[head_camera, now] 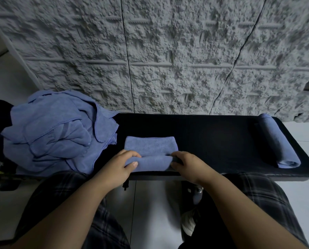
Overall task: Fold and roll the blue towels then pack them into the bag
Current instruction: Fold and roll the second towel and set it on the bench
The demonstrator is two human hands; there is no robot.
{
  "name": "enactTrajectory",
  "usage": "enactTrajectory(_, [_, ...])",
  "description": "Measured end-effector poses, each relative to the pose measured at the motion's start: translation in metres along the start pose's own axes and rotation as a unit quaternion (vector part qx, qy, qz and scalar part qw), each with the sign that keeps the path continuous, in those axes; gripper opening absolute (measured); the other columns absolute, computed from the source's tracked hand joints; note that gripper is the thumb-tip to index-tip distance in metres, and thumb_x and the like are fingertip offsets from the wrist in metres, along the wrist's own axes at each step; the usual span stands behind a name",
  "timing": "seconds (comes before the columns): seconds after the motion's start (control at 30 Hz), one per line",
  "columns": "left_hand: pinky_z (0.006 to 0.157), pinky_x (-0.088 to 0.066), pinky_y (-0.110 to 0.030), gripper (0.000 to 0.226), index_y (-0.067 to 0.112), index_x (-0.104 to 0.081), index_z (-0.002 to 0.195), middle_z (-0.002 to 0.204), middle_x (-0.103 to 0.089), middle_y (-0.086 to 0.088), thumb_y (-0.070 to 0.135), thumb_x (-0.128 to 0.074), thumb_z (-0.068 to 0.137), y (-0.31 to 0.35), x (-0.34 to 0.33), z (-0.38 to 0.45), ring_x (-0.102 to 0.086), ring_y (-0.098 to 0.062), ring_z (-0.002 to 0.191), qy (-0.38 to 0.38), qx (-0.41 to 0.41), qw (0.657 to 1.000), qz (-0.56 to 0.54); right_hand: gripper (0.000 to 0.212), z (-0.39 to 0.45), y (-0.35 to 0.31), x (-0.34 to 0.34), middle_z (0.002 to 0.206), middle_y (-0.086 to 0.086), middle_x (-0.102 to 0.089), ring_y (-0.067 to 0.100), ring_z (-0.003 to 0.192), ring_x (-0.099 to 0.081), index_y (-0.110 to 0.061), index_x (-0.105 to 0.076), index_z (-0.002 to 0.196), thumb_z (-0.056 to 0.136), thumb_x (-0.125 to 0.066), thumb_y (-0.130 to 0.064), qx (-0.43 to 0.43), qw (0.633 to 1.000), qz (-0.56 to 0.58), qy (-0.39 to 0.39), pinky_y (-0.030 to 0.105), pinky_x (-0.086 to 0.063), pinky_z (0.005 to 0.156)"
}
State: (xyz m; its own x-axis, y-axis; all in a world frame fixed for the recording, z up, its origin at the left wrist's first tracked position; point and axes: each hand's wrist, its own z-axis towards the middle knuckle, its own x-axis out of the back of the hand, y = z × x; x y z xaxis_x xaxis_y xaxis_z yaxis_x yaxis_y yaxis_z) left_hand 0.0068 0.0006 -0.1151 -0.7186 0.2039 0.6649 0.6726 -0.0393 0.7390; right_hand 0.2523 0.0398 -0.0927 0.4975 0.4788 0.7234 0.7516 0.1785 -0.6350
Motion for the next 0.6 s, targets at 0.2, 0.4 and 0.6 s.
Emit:
enactTrajectory(0.2, [0.091, -0.02, -0.024, 0.043, 0.03, -0.06, 0.116, 0.115, -0.046, 0.015, 0.043, -0.034, 0.086, 0.001, -0.008, 0.004, -0.031, -0.01, 0.111, 0.097, 0.025, 0.979, 0.18, 0.025, -0.001, -0.007, -0.011, 0.105, 0.0, -0.047, 0.016, 0.09, -0.054, -0.013, -0.057, 0.109, 0.099, -0.039, -0.026, -0.026, 0.996, 0.0, 0.086, 0.025, -0.047, 0.076])
enactTrajectory(0.4, [0.081, -0.03, -0.029, 0.041, 0.026, -0.054, 0.095, 0.097, -0.053, 0.006, -0.005, -0.064, 0.07, 0.012, -0.018, 0.001, -0.039, -0.013, 0.092, 0.189, -0.1, 0.95, 0.226, 0.025, -0.001, -0.006, -0.018, 0.108, -0.001, -0.055, 0.013, 0.097, -0.039, -0.018, -0.057, 0.112, 0.095, -0.044, -0.03, -0.034, 0.981, -0.079, 0.175, 0.031, -0.039, 0.089])
enactTrajectory(0.6, [0.08, -0.03, -0.025, 0.025, 0.026, -0.053, 0.092, 0.093, -0.057, 0.009, 0.022, -0.037, 0.073, 0.019, -0.025, -0.002, -0.044, -0.012, 0.092, 0.198, -0.111, 0.931, 0.286, 0.015, 0.0, -0.012, -0.027, 0.081, 0.005, -0.054, 0.024, 0.072, -0.047, -0.011, -0.058, 0.079, 0.072, -0.069, -0.004, 0.065, 0.94, -0.171, 0.289, 0.031, -0.039, 0.06])
